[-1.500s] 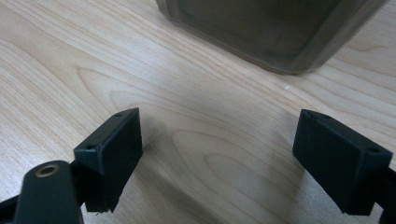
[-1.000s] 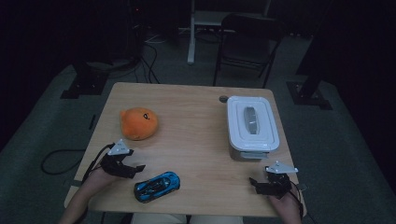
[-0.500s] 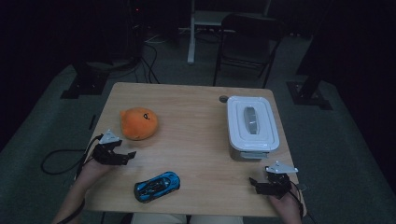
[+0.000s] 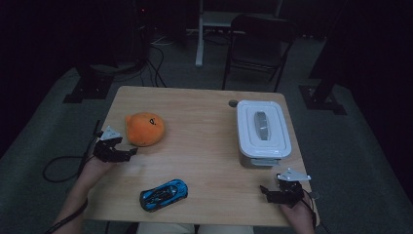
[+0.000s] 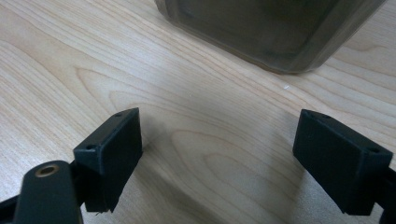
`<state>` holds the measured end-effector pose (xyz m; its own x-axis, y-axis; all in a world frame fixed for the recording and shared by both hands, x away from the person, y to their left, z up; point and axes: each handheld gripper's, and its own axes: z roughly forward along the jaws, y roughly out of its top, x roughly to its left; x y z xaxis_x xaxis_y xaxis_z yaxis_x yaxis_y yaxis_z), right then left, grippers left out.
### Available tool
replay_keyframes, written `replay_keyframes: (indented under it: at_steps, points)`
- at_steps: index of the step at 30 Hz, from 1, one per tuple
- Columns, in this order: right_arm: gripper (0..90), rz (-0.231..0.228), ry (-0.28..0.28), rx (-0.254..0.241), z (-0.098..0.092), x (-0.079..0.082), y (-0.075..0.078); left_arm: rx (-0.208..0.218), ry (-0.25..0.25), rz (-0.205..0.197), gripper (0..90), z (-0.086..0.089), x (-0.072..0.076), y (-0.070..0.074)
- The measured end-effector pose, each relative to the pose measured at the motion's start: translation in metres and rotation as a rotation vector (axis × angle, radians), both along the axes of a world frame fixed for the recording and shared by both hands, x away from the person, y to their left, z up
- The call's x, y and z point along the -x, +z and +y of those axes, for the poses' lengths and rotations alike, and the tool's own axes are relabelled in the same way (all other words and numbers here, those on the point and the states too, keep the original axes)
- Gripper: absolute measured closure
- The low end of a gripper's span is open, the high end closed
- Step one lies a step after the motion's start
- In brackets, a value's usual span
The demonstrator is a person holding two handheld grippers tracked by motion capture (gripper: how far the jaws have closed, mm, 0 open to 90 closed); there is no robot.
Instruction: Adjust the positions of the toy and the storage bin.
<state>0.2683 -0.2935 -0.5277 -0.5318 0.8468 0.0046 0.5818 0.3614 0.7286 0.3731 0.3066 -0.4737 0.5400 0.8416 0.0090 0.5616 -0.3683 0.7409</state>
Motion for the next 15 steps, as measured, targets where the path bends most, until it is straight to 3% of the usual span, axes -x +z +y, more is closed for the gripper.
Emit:
replay_keyframes:
  at_steps: [6,8,11,15]
  points:
    - [15.1,0.0,0.0,0.0,0.0,0.0,0.0,-0.006,0.028,-0.007,18.9,0.0,-0.01,0.0]
    - [15.1,0.0,0.0,0.0,0.0,0.0,0.0,-0.002,0.036,-0.005,24.5,0.0,-0.012,-0.002]
    - [15.1,0.0,0.0,0.0,0.0,0.0,0.0,-0.031,0.023,0.008,31.8,-0.003,-0.013,-0.006]
    - [15.1,0.0,0.0,0.0,0.0,0.0,0.0,-0.044,0.022,-0.009,41.4,-0.007,-0.014,-0.009]
